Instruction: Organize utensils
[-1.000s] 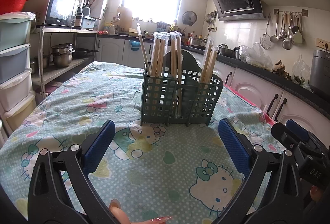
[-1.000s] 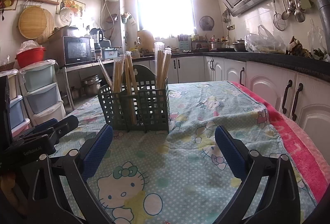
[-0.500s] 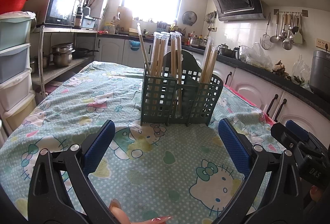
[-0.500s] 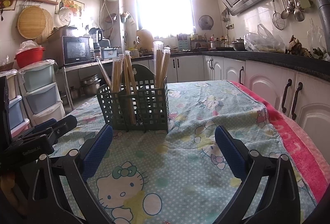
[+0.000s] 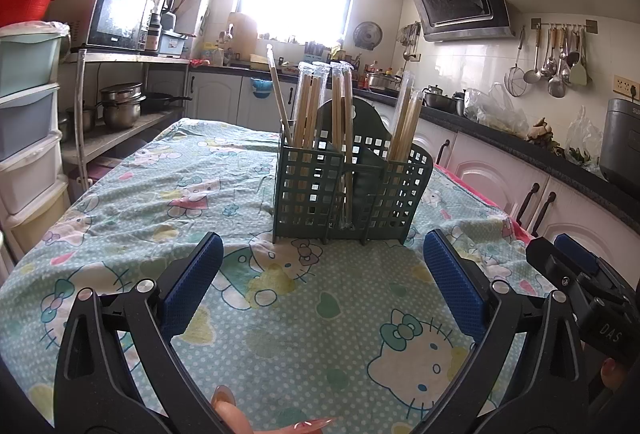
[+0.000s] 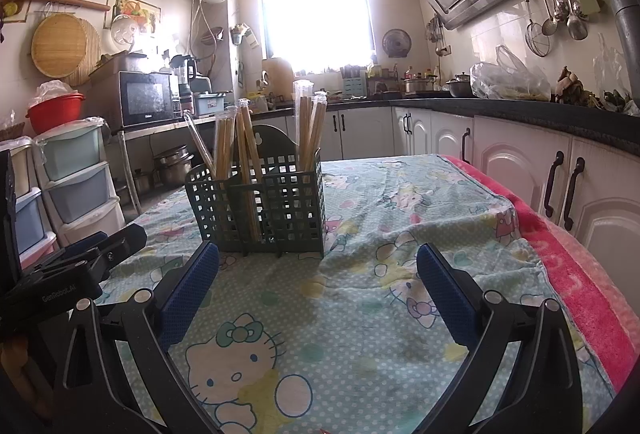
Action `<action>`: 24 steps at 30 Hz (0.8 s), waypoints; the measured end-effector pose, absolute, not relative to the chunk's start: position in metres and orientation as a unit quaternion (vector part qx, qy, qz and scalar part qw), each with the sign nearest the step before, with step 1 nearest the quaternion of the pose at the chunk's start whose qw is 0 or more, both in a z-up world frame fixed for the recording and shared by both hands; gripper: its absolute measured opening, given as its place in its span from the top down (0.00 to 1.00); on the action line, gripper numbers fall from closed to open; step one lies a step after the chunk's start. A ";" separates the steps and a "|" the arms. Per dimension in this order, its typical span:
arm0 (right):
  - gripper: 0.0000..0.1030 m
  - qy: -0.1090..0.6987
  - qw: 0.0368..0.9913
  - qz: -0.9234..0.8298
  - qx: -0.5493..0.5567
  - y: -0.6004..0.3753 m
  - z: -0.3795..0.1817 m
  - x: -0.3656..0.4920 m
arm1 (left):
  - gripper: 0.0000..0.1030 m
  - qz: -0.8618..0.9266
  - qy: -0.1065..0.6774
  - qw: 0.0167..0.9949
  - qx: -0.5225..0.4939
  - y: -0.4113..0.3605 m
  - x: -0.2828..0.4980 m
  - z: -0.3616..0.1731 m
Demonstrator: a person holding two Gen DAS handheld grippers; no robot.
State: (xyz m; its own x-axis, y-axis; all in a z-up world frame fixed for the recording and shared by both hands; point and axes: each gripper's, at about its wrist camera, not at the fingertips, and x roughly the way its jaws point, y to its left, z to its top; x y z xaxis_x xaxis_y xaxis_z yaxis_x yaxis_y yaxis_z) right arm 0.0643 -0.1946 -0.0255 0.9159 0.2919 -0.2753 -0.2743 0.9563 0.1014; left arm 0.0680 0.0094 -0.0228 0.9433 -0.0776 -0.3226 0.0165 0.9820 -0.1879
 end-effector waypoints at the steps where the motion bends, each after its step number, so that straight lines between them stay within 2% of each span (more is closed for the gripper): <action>1: 0.06 0.145 0.978 0.144 0.031 -0.195 -0.026 0.064 | 0.10 -0.025 0.167 0.981 -0.092 0.009 0.068 -0.023; 15: 0.06 0.149 0.981 0.122 0.032 -0.201 -0.024 0.066 | 0.10 -0.043 0.178 0.977 -0.109 0.013 0.072 -0.026; 24: 0.06 0.182 0.981 0.055 0.042 -0.230 -0.017 0.096 | 0.10 -0.012 0.246 0.959 -0.141 0.040 0.093 -0.025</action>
